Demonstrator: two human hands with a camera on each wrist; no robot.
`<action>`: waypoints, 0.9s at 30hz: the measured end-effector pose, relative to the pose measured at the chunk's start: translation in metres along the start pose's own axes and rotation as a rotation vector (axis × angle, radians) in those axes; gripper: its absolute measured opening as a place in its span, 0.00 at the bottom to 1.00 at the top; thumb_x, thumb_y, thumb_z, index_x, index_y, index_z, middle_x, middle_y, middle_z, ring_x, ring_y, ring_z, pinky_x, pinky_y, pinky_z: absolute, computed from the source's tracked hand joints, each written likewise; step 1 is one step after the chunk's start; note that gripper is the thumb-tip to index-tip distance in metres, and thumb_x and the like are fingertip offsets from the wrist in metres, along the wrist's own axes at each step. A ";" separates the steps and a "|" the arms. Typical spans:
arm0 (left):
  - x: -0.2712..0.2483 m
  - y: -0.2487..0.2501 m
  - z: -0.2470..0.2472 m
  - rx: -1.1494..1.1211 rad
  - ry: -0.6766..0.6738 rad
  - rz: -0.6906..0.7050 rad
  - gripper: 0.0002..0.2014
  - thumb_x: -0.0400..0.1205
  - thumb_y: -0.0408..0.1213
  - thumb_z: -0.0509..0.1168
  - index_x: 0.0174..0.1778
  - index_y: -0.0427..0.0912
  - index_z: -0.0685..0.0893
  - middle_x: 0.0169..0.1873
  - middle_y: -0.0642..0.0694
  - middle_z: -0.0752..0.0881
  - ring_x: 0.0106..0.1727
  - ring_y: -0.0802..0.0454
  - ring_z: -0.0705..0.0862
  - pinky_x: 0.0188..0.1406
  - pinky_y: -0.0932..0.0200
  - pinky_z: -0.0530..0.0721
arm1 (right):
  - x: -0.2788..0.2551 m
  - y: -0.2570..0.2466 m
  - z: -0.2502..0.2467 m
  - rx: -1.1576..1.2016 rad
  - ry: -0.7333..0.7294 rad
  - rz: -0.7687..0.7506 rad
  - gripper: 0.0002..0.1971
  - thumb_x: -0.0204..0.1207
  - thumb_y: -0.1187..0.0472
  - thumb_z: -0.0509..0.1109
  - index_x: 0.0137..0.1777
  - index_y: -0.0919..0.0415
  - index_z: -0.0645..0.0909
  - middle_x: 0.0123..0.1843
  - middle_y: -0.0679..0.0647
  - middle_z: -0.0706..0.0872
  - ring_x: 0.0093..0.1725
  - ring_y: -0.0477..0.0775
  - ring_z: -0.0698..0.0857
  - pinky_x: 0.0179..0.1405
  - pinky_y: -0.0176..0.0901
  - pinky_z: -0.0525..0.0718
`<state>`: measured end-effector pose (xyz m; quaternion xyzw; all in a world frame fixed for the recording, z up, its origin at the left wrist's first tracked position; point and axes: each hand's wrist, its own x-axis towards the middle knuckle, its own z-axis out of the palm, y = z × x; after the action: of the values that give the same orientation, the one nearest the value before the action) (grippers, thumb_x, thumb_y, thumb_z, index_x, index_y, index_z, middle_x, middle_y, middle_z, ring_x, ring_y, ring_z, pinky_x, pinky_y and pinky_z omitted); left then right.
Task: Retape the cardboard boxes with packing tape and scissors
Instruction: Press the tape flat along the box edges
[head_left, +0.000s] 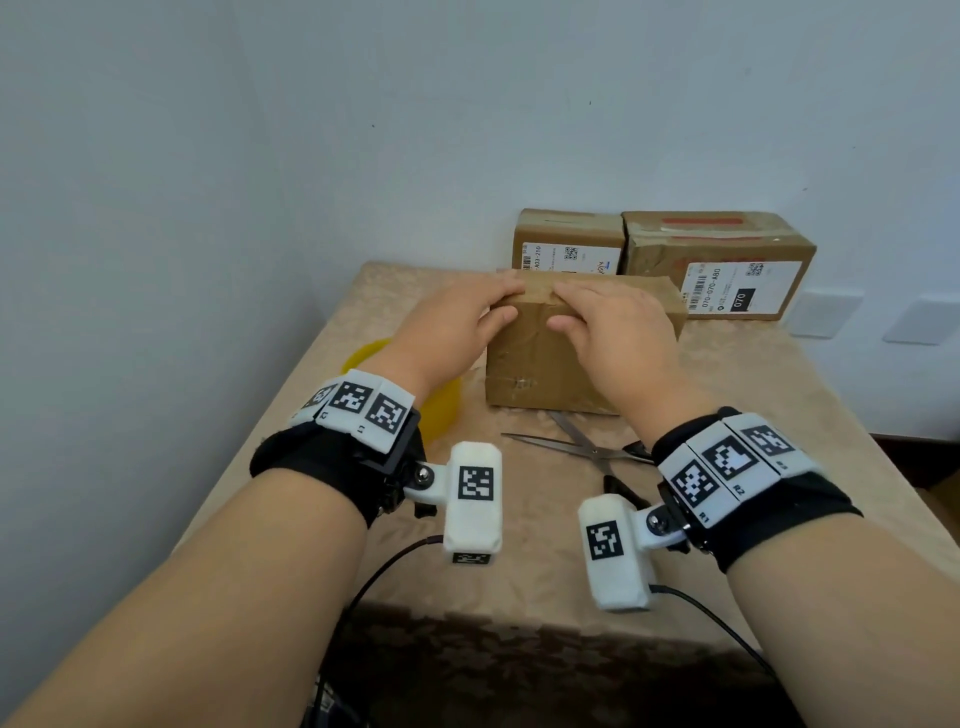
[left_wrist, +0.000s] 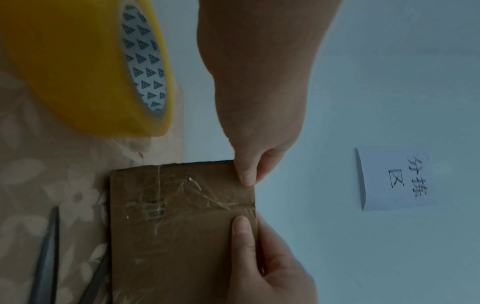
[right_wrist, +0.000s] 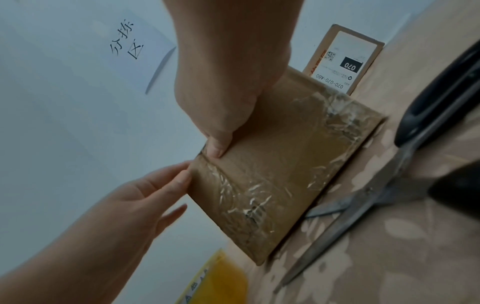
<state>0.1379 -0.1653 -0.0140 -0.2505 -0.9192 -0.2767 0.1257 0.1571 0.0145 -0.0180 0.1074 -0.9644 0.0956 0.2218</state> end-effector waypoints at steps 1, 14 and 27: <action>-0.004 -0.002 -0.003 -0.014 -0.031 -0.066 0.24 0.87 0.42 0.58 0.80 0.45 0.66 0.77 0.46 0.71 0.77 0.48 0.69 0.75 0.53 0.66 | -0.001 0.000 -0.002 0.004 0.016 -0.011 0.20 0.82 0.52 0.65 0.72 0.59 0.78 0.69 0.55 0.83 0.70 0.60 0.77 0.70 0.54 0.68; -0.032 -0.025 -0.003 0.296 -0.384 -0.361 0.41 0.72 0.53 0.74 0.78 0.46 0.65 0.76 0.44 0.58 0.60 0.43 0.80 0.57 0.51 0.80 | -0.002 -0.014 -0.010 0.049 0.077 -0.052 0.23 0.83 0.52 0.64 0.75 0.61 0.73 0.73 0.57 0.78 0.74 0.60 0.73 0.75 0.55 0.67; -0.019 -0.001 -0.071 -0.540 0.364 -0.599 0.31 0.79 0.37 0.69 0.78 0.45 0.66 0.72 0.42 0.72 0.68 0.47 0.76 0.68 0.53 0.75 | -0.002 -0.034 -0.041 0.455 0.150 0.032 0.17 0.84 0.54 0.62 0.70 0.55 0.78 0.66 0.47 0.82 0.68 0.46 0.77 0.69 0.41 0.72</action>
<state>0.1598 -0.2137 0.0363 0.0560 -0.8087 -0.5709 0.1298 0.1845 -0.0078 0.0221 0.1321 -0.9004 0.3218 0.2615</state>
